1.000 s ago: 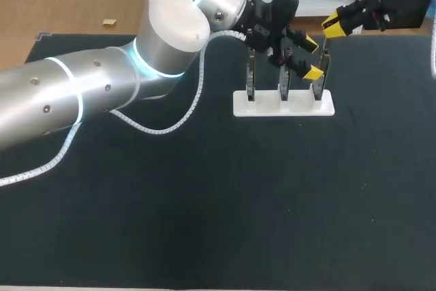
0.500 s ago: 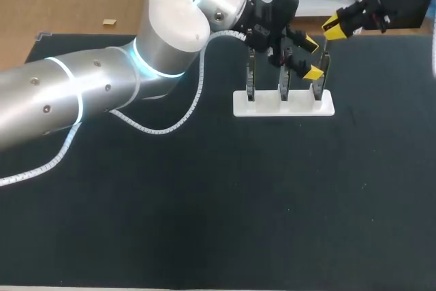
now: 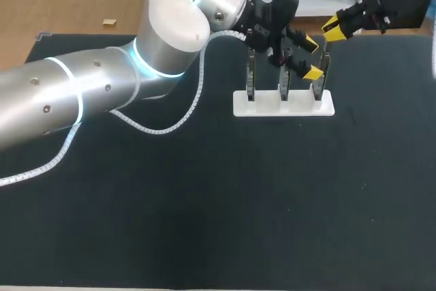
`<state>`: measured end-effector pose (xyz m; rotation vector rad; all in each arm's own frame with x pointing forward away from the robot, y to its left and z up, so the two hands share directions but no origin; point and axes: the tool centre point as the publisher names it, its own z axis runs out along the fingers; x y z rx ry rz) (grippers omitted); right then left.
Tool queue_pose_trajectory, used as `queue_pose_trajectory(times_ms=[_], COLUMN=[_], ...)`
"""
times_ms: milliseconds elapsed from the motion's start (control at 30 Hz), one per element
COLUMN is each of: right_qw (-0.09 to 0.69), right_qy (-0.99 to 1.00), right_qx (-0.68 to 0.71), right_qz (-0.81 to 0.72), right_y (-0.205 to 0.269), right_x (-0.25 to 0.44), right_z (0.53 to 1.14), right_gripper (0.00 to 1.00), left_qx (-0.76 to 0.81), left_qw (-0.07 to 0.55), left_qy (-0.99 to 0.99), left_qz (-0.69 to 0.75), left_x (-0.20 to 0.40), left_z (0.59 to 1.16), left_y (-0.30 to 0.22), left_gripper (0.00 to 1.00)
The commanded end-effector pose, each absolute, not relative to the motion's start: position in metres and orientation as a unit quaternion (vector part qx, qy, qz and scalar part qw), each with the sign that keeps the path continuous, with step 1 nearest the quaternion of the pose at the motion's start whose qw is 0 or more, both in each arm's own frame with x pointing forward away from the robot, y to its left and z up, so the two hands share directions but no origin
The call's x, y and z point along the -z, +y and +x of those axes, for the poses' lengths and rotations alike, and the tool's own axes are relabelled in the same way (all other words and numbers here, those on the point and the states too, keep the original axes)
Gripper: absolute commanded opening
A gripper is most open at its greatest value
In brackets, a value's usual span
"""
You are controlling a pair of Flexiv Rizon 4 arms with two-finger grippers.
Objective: Pick up the optical module with the left hand, and insert it into the network port with the right hand.
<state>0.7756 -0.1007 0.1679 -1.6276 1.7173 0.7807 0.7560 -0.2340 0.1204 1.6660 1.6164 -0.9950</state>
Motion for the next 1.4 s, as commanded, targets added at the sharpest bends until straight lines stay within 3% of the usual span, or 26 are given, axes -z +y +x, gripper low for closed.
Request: queue_pose_trajectory(times_ms=[33,1400], right_qw=[0.326,0.320], right_qy=[0.654,0.666], right_qx=[-0.292,-0.281], right_qz=[-0.617,-0.612], right_y=[-0.101,-0.100], right_x=[-0.166,-0.154], right_z=[0.773,0.774], right_gripper=[0.00,0.00], left_qx=[0.375,0.375], left_qw=[0.300,0.300], left_qy=[0.610,0.610], left_qz=[0.630,0.630], left_x=[-0.121,-0.121], left_z=[0.758,0.758], left_y=[-0.235,-0.235], left_gripper=[1.00,1.00])
